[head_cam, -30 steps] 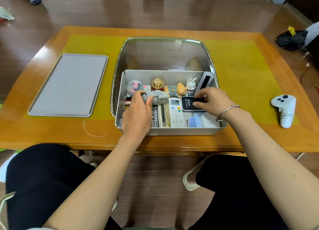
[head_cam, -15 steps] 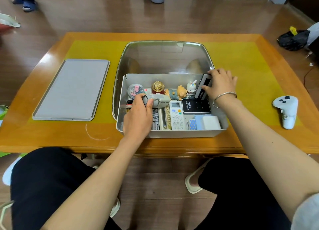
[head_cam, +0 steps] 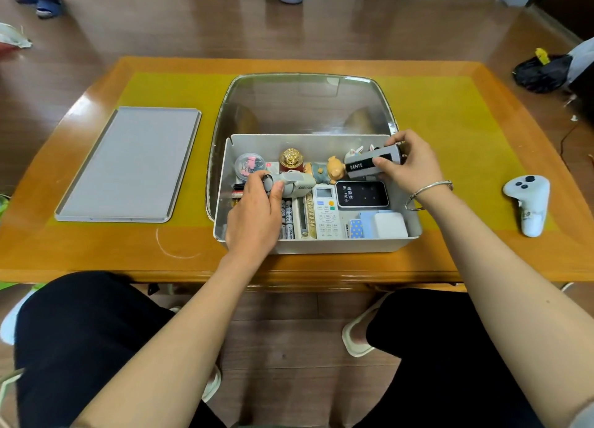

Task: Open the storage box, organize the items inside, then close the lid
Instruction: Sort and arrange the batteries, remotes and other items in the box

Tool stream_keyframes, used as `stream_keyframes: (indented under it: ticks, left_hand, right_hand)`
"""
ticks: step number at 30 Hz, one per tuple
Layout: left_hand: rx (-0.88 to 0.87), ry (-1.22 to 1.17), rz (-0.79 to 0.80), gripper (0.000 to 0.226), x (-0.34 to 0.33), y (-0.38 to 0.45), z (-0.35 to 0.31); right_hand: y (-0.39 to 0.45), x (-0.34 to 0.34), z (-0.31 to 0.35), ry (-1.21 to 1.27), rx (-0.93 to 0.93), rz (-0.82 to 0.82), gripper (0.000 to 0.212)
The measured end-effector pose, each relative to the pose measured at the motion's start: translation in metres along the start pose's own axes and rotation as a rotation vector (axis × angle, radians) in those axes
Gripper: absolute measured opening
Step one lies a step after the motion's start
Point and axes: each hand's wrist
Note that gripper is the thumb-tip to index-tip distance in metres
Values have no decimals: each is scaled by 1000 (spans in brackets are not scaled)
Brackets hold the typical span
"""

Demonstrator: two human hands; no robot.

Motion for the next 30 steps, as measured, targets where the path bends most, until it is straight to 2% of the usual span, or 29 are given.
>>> stream_keyframes:
  ticks: [2, 6, 10, 13, 16, 23, 30]
  left_hand:
    - [-7, -1, -4, 38, 0, 0, 0]
    - [-7, 1, 1, 37, -1, 0, 1]
    - [-6, 0, 3, 40, -1, 0, 1]
    - [-7, 3, -6, 41, 0, 0, 1]
    - [-10, 2, -6, 40, 0, 0, 0]
    - [-19, 0, -10, 43, 0, -1, 1]
    - [-30, -4, -19, 40, -1, -1, 1]
  right_hand:
    - [-1, -1, -1, -19, -20, -9, 32]
    - [-1, -5, -4, -142, -11, 74, 34]
    - [-2, -9, -11, -425, -2, 239, 30]
    - [-5, -8, -11, -707, 61, 388, 40]
    - [-5, -10, -8, -921, 128, 437, 34]
    - [-1, -3, 2, -799, 81, 451, 25]
    - [-9, -6, 1, -866, 46, 525, 19]
Point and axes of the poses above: each hand's wrist, its own y-axis towards the middle knuckle, its own x-axis out of the back of the hand, z = x × y, and after that the axes turned 13 degrees about y, right-handed
